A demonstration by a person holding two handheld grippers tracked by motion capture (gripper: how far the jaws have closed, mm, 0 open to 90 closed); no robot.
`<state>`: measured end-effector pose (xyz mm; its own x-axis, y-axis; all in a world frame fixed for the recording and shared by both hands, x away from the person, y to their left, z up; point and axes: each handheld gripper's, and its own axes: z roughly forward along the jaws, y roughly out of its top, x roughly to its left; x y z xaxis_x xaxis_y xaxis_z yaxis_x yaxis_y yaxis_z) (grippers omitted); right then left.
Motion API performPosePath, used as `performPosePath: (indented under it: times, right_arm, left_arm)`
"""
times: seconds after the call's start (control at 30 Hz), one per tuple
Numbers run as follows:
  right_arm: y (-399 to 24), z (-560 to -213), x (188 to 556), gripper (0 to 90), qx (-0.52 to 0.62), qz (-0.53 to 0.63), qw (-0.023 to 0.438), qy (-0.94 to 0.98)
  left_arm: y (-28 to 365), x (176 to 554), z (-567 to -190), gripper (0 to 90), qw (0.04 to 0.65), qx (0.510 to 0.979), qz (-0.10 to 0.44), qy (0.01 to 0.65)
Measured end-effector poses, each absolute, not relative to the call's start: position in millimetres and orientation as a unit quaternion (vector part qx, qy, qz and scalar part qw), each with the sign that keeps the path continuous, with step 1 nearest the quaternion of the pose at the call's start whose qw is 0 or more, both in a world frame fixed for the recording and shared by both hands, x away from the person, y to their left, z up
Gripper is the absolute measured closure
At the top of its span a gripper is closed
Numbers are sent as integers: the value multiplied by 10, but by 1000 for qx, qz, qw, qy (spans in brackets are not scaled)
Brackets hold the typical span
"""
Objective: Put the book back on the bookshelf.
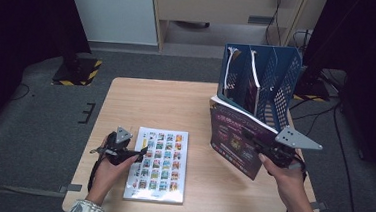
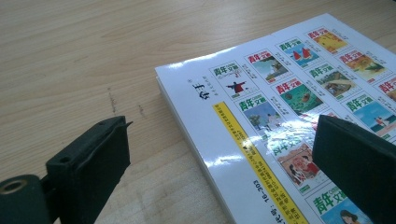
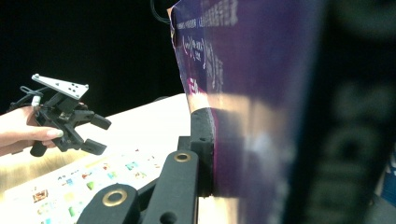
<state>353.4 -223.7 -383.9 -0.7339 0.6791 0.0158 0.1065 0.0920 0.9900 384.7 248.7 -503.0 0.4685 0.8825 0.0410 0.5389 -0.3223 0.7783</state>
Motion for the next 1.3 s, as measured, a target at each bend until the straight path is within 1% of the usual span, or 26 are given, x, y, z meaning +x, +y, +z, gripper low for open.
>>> performPosePath:
  times: [0.53,0.97,1.3]
  right_arm:
    - [-2522,-3771,3414,842,298,618,245,685]
    - [-2669,-3702,3355,842,307,614,254,682]
    - [-2746,-3475,3296,842,307,618,265,674]
  left_arm:
    - [2496,3844,-5027,38,364,775,240,459]
    - [2495,3841,-5028,39,362,776,240,458]
    - [2493,3841,-5030,39,361,776,240,458]
